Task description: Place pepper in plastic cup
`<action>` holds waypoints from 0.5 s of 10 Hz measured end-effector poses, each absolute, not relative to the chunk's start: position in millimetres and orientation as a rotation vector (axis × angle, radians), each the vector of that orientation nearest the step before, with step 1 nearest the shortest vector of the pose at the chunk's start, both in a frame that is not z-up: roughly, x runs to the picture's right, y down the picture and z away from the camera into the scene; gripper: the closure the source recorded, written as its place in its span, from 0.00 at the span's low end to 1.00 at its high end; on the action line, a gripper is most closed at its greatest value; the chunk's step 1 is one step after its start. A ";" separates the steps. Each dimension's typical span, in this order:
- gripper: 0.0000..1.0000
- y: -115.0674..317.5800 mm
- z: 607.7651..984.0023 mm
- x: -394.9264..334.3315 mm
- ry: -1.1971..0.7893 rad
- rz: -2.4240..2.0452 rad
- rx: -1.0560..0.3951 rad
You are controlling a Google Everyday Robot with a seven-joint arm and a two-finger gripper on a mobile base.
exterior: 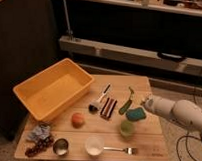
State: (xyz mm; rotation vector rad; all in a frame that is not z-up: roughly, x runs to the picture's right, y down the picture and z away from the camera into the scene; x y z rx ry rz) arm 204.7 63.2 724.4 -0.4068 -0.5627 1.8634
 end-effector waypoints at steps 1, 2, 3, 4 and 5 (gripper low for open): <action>0.94 66.5 723.0 212.9 -0.563 1.862 -0.401; 0.94 75.6 718.3 225.0 -0.564 1.861 -0.397; 0.94 87.0 713.5 234.2 -0.564 1.860 -0.397; 0.94 94.4 711.4 236.0 -0.565 1.852 -0.400; 0.94 105.8 710.8 232.3 -0.567 1.831 -0.408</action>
